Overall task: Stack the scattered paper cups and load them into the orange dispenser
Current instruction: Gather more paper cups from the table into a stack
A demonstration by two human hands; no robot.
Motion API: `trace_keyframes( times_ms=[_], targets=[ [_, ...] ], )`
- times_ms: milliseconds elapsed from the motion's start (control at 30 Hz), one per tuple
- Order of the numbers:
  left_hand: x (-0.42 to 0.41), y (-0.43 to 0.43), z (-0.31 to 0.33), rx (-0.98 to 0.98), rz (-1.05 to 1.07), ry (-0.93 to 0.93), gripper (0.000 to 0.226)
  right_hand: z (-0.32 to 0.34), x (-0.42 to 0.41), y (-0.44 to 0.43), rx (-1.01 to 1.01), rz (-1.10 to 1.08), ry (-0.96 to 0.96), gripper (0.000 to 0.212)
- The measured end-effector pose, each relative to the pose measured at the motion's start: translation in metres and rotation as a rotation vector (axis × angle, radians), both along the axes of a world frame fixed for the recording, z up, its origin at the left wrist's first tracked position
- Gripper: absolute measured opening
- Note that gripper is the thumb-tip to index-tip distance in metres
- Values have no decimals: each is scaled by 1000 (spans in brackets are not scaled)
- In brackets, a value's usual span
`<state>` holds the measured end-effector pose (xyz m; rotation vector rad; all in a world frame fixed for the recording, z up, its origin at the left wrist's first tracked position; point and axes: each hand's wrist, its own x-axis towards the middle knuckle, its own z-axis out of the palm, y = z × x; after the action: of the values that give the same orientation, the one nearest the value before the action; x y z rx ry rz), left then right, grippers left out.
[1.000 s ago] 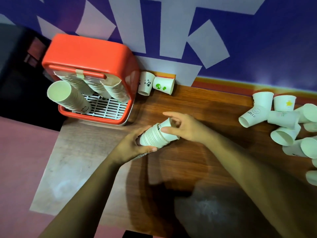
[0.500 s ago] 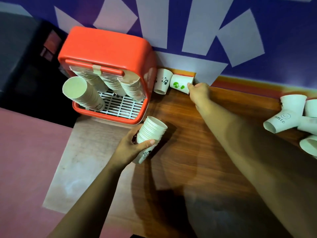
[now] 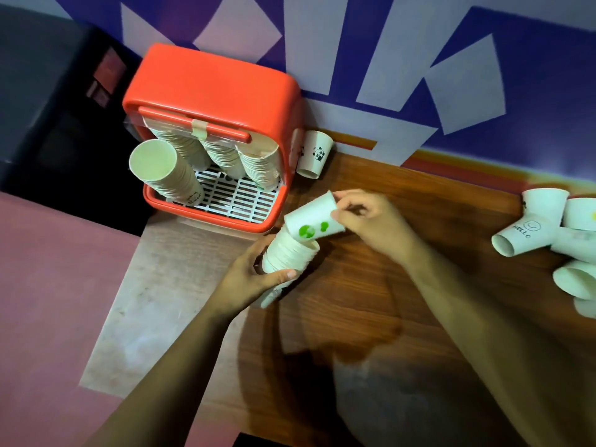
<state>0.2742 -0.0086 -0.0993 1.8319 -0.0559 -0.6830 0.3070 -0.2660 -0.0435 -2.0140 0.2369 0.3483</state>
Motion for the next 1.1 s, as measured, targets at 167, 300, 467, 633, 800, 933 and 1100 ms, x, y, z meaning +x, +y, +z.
trace_keyframes(
  times_ms=[167,300,467,633,800,933,1100],
  targets=[
    [-4,5,8,-12,13,-17,72,10,5,13,17,139,24,12],
    [-5,13,11,-7,-25,-44,69,13,11,30,-114,462,56,14],
    [-2,14,10,-5,90,-55,56,-20,40,55,-102,204,3,18],
    [-5,26,10,-4,165,-21,52,-60,126,31,-273,-391,131,52],
    [-14,43,7,8,177,-2,60,-86,162,46,-157,-540,236,57],
    [-18,54,4,25,216,11,61,-102,156,46,-37,-632,207,53],
    [-17,64,4,15,175,16,61,-65,94,43,278,-712,175,65]
  ],
)
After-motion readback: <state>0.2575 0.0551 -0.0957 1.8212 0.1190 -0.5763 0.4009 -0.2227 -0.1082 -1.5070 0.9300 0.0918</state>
